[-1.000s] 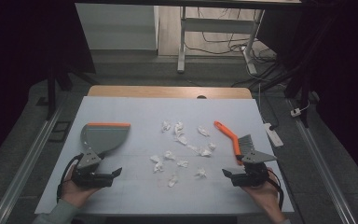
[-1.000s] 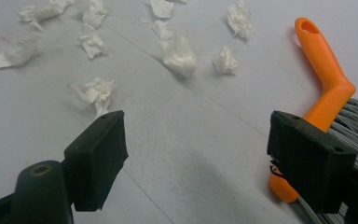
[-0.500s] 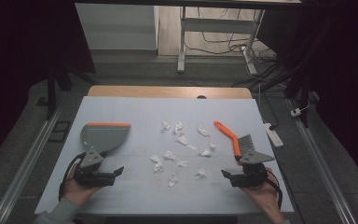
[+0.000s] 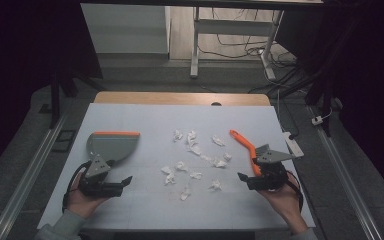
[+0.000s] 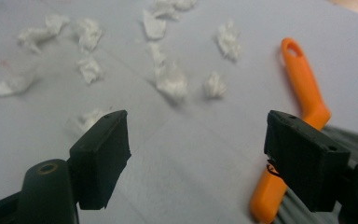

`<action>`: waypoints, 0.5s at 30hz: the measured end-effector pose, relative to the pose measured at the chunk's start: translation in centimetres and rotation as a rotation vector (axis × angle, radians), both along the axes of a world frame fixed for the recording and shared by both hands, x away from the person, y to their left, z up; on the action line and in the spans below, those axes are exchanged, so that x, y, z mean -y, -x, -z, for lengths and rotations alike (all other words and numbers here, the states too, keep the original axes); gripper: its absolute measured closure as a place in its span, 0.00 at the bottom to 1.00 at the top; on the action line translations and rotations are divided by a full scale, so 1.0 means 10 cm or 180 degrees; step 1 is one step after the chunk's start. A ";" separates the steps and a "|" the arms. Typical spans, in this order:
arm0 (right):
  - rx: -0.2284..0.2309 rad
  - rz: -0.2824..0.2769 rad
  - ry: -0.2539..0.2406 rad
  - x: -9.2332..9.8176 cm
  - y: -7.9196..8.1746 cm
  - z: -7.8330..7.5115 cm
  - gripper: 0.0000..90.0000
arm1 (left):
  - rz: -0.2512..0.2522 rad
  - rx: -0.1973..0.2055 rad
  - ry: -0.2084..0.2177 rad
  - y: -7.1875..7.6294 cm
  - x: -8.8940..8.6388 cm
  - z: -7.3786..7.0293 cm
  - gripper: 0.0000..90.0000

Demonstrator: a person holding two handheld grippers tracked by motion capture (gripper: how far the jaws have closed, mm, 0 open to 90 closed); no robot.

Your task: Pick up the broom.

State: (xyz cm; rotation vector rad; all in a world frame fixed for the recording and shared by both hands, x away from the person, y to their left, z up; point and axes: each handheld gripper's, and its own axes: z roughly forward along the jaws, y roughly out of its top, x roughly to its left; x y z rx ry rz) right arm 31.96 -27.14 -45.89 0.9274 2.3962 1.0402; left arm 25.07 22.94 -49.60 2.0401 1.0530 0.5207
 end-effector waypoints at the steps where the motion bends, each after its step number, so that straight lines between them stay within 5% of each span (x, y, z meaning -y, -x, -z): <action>1: 0.0004 0.0019 -0.0004 -0.01 -0.03 -0.04 0.25 | 0.0005 -0.0007 -0.0001 0.00 0.00 0.00 0.17; 6: -0.0102 0.0106 0.0223 -0.09 -0.24 -0.25 0.25 | 0.0002 -0.0010 0.0010 0.00 -0.02 0.02 0.18; 15: -0.0395 0.0367 0.0426 -0.04 -0.65 -0.30 0.25 | -0.0003 -0.0007 0.0001 0.01 -0.02 0.03 0.18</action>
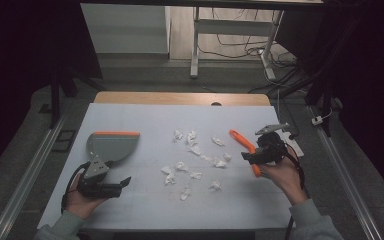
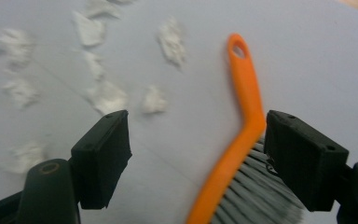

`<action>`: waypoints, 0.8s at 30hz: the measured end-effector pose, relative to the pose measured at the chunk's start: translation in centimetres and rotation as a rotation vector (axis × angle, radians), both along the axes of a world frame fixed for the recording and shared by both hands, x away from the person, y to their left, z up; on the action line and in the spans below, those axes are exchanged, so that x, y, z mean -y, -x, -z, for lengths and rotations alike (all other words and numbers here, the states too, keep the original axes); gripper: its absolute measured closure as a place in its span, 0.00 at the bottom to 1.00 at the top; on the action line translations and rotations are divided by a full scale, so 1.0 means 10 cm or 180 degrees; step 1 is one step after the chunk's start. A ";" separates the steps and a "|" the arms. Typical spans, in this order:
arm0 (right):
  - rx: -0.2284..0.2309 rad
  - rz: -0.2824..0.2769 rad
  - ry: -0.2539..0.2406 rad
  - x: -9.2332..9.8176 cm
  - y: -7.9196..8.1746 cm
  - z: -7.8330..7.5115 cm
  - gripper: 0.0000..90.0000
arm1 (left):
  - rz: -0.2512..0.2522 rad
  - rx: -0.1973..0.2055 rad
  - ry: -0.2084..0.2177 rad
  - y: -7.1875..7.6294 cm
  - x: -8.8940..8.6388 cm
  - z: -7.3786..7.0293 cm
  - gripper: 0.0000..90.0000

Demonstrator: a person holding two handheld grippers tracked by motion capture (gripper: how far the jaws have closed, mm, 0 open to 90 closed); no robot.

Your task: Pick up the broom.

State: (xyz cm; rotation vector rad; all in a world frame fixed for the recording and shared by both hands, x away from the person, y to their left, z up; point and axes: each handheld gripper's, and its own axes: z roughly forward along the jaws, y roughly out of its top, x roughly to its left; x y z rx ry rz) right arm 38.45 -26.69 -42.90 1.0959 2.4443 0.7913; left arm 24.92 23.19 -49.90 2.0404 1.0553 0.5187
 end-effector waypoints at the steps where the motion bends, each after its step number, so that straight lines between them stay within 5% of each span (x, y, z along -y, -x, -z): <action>1: -0.0041 0.0043 0.0045 0.01 -0.07 0.01 0.25 | 0.0011 -0.0006 -0.0010 0.00 0.00 0.00 0.18; 7: -0.0480 0.0297 0.0162 0.14 -0.56 0.15 0.26 | 0.0028 -0.0036 -0.0023 -0.02 0.02 0.03 0.18; 11: -0.0616 0.0318 0.0208 0.13 -0.72 0.24 0.29 | 0.0028 -0.0047 -0.0027 -0.01 0.02 0.04 0.18; 24: -0.0970 0.0337 0.0419 0.06 -0.98 0.48 0.46 | 0.0049 -0.0029 -0.0018 -0.01 0.02 0.05 0.18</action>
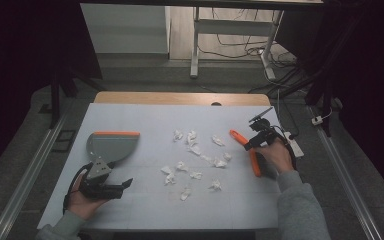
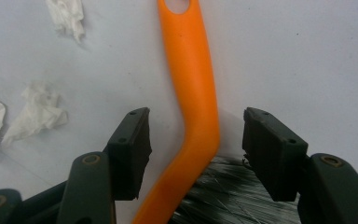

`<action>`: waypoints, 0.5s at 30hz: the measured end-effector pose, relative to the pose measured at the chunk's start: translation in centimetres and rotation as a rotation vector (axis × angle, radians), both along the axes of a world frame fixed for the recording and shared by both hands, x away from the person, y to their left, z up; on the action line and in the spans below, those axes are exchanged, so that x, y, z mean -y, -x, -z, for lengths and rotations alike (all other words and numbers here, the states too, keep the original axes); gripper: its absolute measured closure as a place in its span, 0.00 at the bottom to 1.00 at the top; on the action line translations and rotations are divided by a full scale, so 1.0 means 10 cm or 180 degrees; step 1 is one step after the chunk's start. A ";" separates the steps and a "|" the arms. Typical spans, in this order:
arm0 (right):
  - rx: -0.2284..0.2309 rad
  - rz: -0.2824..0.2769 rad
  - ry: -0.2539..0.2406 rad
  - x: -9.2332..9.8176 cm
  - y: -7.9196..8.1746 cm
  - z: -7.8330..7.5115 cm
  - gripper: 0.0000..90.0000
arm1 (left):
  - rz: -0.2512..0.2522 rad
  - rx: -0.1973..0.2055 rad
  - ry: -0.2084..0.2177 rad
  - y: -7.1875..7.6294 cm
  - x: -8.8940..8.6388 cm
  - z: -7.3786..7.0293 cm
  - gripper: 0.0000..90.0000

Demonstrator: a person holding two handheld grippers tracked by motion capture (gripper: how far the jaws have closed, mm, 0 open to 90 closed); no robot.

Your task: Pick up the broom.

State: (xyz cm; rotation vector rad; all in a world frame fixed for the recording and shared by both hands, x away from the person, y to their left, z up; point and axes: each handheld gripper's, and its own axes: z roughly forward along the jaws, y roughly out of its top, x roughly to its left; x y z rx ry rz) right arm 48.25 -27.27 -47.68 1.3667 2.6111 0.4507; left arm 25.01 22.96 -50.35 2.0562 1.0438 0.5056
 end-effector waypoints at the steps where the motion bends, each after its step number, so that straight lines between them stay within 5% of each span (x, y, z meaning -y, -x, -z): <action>1: -0.0012 -0.0002 0.0017 -0.01 -0.01 0.01 0.47 | -0.0001 0.0001 0.0000 0.00 0.00 0.00 0.18; 15: -0.0123 -0.0039 0.0286 -0.07 -0.04 0.11 0.72 | -0.0001 -0.0009 -0.0013 0.00 0.00 0.01 0.18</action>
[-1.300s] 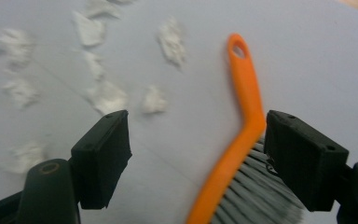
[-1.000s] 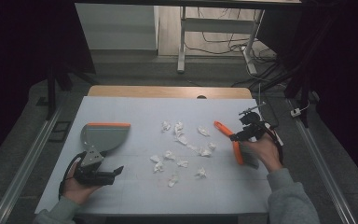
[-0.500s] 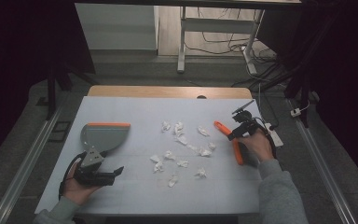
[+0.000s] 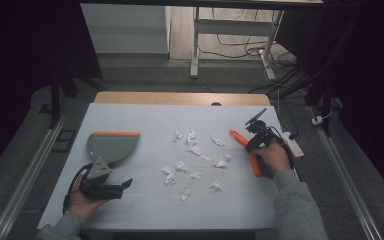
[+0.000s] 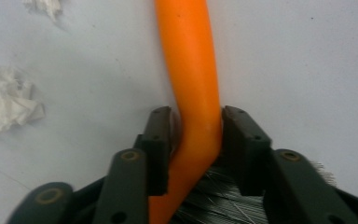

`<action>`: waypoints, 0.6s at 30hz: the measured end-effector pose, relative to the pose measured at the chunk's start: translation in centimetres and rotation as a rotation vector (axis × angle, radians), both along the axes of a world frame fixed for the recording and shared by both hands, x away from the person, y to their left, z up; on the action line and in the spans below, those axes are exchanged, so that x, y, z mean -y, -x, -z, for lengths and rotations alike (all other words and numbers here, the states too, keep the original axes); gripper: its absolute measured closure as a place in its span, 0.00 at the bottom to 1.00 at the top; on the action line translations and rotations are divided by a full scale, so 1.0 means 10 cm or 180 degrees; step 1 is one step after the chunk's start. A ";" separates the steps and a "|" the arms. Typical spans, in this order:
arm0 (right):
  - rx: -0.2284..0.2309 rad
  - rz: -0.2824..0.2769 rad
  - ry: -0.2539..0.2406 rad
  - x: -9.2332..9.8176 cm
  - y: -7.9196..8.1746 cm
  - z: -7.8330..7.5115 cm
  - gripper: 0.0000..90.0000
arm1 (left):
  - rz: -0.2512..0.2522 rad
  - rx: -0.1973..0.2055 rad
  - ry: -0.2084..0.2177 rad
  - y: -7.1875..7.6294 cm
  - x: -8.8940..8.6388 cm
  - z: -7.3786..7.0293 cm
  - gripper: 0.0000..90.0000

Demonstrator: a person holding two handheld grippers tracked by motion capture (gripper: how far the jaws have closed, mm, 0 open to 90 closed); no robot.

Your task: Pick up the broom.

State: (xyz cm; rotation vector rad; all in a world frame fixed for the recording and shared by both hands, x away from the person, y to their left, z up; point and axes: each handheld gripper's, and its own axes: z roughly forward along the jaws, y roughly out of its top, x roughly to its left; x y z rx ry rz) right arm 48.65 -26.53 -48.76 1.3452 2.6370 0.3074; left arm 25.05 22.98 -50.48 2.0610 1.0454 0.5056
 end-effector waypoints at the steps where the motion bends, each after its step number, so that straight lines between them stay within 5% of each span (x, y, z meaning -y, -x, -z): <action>1: 0.0000 0.0013 0.0007 -0.01 0.00 0.00 0.73 | -0.0001 0.0000 0.0000 0.00 0.00 0.00 0.18; 13: 0.0014 0.0100 0.0038 -0.02 0.02 -0.01 0.77 | -0.0014 0.0009 -0.0011 0.01 0.00 0.00 0.18; 18: 0.0093 0.0120 -0.0119 0.06 0.07 -0.13 0.77 | -0.0018 0.0021 -0.0004 0.01 0.00 0.00 0.18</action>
